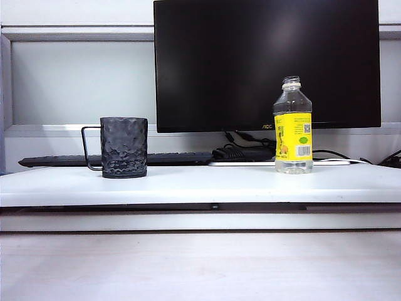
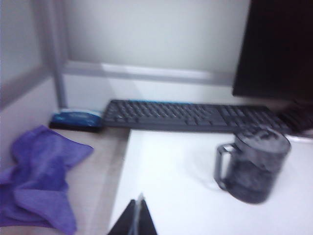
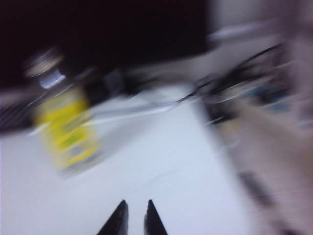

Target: Carefully pick up the bottle and pour some water from the bottle into the cup.

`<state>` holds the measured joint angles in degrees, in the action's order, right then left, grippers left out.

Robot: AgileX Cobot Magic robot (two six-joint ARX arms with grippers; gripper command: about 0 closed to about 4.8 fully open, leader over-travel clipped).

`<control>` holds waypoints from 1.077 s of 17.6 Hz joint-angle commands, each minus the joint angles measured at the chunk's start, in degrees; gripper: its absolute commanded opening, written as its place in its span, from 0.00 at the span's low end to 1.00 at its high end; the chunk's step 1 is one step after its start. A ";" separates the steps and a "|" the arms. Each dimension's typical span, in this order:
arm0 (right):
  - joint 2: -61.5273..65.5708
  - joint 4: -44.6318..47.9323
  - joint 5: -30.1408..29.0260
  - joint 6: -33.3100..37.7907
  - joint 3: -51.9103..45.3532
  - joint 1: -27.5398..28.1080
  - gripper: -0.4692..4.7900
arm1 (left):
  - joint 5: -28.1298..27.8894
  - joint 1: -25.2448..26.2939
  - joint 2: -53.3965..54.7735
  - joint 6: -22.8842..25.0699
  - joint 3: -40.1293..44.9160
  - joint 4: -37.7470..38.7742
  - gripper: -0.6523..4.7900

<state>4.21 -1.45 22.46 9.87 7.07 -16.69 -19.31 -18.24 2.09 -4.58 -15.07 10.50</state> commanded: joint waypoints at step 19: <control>-4.04 -6.99 0.52 0.20 -6.58 15.47 0.19 | 0.07 16.50 -1.88 0.02 11.63 7.02 0.12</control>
<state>0.16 -8.49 22.87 9.98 0.64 -1.19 -19.14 -1.83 0.21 -4.58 -3.31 17.47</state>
